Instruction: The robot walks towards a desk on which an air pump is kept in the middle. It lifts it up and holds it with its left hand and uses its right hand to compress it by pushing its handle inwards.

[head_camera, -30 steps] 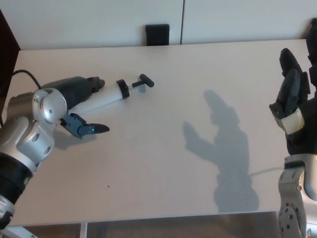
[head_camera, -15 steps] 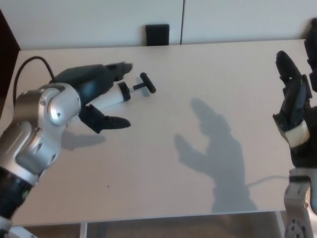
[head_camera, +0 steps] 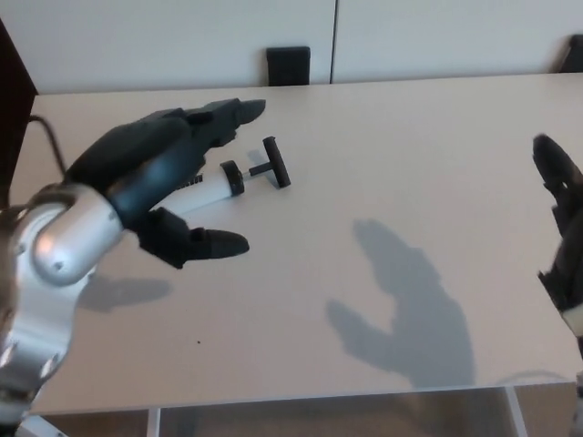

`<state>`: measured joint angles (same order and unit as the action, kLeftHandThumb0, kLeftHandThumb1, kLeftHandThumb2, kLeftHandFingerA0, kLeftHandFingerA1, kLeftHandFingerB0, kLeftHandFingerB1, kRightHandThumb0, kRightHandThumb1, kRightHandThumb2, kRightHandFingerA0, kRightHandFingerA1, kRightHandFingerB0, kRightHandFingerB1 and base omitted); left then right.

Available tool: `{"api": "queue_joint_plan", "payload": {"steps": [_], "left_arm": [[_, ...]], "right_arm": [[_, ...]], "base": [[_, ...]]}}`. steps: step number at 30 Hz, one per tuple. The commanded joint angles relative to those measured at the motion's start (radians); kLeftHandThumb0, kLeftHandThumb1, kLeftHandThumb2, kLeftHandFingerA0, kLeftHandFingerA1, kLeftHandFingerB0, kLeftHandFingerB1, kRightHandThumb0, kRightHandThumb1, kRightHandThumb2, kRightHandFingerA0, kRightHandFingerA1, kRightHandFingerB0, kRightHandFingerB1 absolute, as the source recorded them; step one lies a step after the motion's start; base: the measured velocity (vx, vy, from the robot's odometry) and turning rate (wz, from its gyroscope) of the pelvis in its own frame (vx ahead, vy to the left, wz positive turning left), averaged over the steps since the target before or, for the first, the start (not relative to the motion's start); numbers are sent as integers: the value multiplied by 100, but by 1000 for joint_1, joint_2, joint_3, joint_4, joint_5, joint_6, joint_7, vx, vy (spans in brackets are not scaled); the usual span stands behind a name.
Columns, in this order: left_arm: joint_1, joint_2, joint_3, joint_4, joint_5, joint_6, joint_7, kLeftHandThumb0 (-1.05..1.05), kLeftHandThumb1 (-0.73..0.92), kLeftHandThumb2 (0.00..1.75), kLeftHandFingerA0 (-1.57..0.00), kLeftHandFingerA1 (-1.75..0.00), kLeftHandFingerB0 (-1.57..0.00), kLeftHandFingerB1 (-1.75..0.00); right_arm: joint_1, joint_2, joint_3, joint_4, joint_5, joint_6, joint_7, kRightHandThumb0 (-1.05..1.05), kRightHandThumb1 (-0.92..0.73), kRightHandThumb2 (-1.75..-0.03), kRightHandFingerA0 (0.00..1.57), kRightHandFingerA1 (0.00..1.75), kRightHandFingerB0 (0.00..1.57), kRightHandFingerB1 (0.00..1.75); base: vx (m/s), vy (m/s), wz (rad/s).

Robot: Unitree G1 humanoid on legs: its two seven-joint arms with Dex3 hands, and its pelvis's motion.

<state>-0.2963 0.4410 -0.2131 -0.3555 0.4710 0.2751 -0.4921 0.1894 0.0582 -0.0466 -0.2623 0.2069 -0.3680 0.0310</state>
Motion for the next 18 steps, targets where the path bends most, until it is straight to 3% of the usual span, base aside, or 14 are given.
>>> {"api": "queue_joint_plan", "payload": {"steps": [1, 2, 3, 4, 7, 8, 10, 11, 13, 14, 16, 17, 18], "left_arm": [[414, -19, 541, -568, -502, -200, -109, -76, 56, 57, -4, -27, -6, -25], [525, -56, 607, -579, -610, -219, -136, -64, 40, 81, -4, -28, -8, -40], [525, -56, 607, -579, -610, -219, -136, -64, 40, 81, -4, -28, -8, -40], [678, -98, 673, -568, -747, -257, -189, -32, 30, 87, 0, -49, 0, -48], [876, -148, 757, -553, -924, -309, -258, -32, 30, 87, 0, -49, 0, -48], [906, -157, 758, -551, -931, -328, -263, -57, 49, 55, -18, -31, -17, -28], [929, -162, 758, -549, -938, -343, -267, -57, 49, 55, -18, -31, -17, -28], [1024, -186, 769, -498, -1017, -344, -355, -56, 40, 69, -17, -41, -21, -38], [1136, -212, 785, -437, -1118, -340, -463, -56, 40, 69, -17, -41, -21, -38], [1171, -218, 793, -397, -1135, -342, -513, -55, 49, 55, -25, -34, -31, -30], [1184, -219, 797, -376, -1135, -346, -535, -55, 49, 55, -25, -34, -31, -30], [1179, -197, 824, -321, -1121, -350, -582, -59, 41, 73, -21, -43, -32, -43], [1174, -180, 843, -283, -1112, -353, -614, -59, 41, 73, -21, -43, -32, -43]], "right_arm": [[340, -185, -1, -329, 103, -189, 237, -87, -87, -67, 24, 30, 19, 27], [397, -192, -4, -351, 123, -201, 249, -89, -85, -67, 21, 30, 19, 27], [397, -192, -4, -351, 123, -201, 249, -89, -85, -67, 21, 30, 19, 27], [451, -188, -15, -364, 121, -233, 248, -87, -89, -67, 23, 36, 18, 29], [518, -180, -30, -379, 113, -277, 243, -87, -89, -67, 23, 36, 18, 29], [535, -183, -30, -383, 118, -279, 247, -86, -89, -67, 22, 35, 18, 29], [547, -186, -31, -387, 121, -280, 250, -86, -89, -67, 22, 35, 18, 29], [593, -184, -27, -363, 116, -327, 260, -82, -91, -67, 26, 40, 20, 31], [645, -182, -21, -333, 109, -386, 271, -82, -91, -67, 26, 40, 20, 31], [670, -185, -21, -313, 106, -416, 281, -78, -91, -67, 24, 39, 20, 32], [682, -188, -22, -303, 104, -430, 286, -78, -91, -67, 24, 39, 20, 32], [707, -189, -25, -267, 102, -436, 294, -80, -89, -67, 26, 35, 21, 30], [724, -189, -27, -242, 101, -440, 299, -80, -89, -67, 26, 35, 21, 30]], "base": [[0, 0, 0], [0, 0, 0], [0, 0, 0], [0, 0, 0], [0, 0, 0], [0, 0, 0], [0, 0, 0], [0, 0, 0], [0, 0, 0], [0, 0, 0], [0, 0, 0], [0, 0, 0], [0, 0, 0]]}}
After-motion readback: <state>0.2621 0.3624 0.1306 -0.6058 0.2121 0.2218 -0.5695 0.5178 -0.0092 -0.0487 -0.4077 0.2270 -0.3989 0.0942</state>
